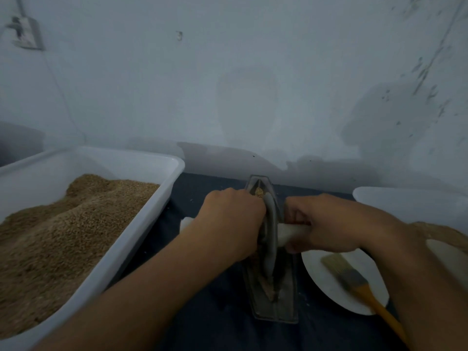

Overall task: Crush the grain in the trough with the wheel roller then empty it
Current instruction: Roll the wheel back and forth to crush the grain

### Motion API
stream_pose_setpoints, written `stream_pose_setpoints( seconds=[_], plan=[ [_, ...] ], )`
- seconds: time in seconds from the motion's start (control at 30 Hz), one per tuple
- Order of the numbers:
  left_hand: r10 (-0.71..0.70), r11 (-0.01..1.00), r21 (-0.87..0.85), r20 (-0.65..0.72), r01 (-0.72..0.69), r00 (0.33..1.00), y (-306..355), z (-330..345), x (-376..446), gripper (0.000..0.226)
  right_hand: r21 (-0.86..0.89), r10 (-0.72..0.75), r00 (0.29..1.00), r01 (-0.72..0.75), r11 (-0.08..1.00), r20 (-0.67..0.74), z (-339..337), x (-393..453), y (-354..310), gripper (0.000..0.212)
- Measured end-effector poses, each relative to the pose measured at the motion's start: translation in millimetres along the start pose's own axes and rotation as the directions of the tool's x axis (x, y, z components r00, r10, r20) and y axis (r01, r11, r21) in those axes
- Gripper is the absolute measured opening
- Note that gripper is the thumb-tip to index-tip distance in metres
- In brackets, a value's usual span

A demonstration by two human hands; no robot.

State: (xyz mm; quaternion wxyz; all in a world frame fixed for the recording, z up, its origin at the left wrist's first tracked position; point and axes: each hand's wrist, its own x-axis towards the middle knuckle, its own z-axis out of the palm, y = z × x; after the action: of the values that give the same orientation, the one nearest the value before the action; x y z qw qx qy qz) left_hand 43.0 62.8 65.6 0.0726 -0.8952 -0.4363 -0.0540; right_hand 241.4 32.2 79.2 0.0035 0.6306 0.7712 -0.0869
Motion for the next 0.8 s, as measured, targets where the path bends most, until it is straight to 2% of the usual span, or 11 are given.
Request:
stream_pose_setpoints(
  seconds=[0.13,0.23,0.37,0.47,0.57,0.67,0.8],
  plan=[
    [-0.028,0.999,-0.017,-0.060,0.027,0.998,-8,21,21,0.023,0.055,0.033,0.998,-0.031,0.998,-0.045,13,17,15,0.015],
    [-0.039,0.999,-0.005,-0.143,0.038,0.989,-14,38,35,0.011,0.067,0.102,0.982,-0.092,0.993,-0.160,28,34,29,0.017],
    [-0.079,0.994,-0.086,-0.230,0.061,0.970,-20,57,45,0.022,-0.074,0.063,0.910,-0.102,0.992,-0.410,44,48,34,0.034],
    [-0.083,0.991,-0.123,-0.227,0.056,0.970,-23,59,45,0.032,-0.119,0.029,0.876,-0.098,0.988,-0.481,49,52,31,0.042],
    [-0.071,0.994,-0.093,-0.187,0.055,0.980,-21,52,43,0.027,-0.068,0.060,0.908,-0.097,0.993,-0.415,44,49,32,0.038],
    [-0.053,0.996,-0.073,-0.129,0.044,0.990,-17,40,38,0.011,0.041,0.089,0.960,-0.081,0.996,-0.264,30,38,30,0.033],
    [-0.032,0.999,-0.036,-0.055,0.030,0.998,-5,19,21,0.029,-0.020,0.049,0.996,-0.050,0.999,-0.076,13,19,20,0.023]
  ],
)
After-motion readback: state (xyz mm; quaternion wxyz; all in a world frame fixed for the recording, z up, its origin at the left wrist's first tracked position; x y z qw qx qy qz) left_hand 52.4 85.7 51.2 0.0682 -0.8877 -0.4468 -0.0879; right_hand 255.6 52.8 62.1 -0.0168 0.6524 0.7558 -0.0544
